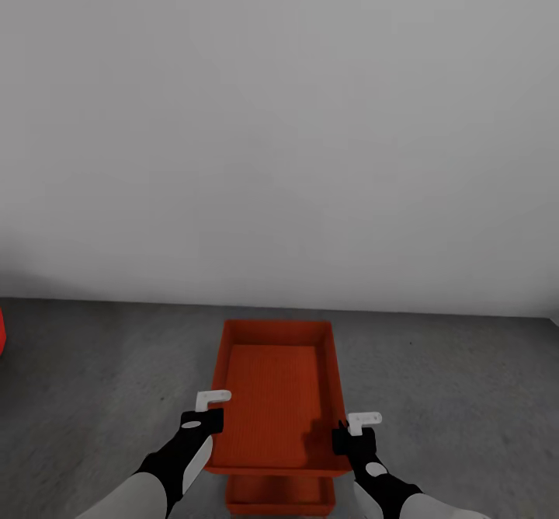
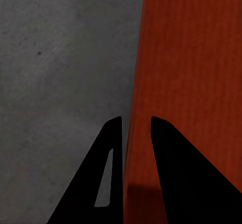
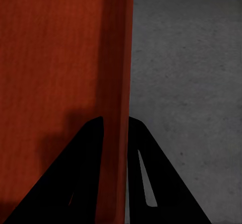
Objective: Move the two storage containers from the living room to the garage. In the garage, place one container on the floor and stack the other container on top of it (either order is fine).
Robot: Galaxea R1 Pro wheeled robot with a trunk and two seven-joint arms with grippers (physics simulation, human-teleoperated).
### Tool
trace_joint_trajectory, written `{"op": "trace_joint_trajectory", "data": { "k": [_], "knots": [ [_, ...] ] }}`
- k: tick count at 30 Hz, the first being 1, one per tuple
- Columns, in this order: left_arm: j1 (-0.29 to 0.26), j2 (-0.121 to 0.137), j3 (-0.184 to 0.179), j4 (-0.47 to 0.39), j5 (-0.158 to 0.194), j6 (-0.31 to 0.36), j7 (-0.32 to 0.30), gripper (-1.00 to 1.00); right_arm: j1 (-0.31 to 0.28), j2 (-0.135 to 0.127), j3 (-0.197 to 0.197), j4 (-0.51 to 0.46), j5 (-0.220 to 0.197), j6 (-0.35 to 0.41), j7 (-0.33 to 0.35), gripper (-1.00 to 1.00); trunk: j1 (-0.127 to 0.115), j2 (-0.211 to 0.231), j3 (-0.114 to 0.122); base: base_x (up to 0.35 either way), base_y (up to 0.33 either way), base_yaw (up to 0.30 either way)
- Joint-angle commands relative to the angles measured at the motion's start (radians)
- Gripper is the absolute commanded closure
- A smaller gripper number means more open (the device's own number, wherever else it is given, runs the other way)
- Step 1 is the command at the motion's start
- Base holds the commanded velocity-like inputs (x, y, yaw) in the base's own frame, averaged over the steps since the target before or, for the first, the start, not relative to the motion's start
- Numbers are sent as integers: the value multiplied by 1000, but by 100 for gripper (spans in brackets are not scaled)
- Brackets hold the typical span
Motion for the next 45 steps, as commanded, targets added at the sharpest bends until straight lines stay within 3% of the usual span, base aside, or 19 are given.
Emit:
{"op": "trace_joint_trajectory", "data": {
  "k": [1, 45],
  "knots": [
    [-1, 0, 4, -4, -6, 7, 13, 100, -1, 0, -17, 4, -27, -8, -10, 100, 0, -1, -3, 0, 0, 0],
    [-1, -4, 4, -3, -8, 8, 13, 100, -1, 0, -17, 4, -28, -8, -10, 100, 0, -1, -67, 0, 0, 0]
  ]
}}
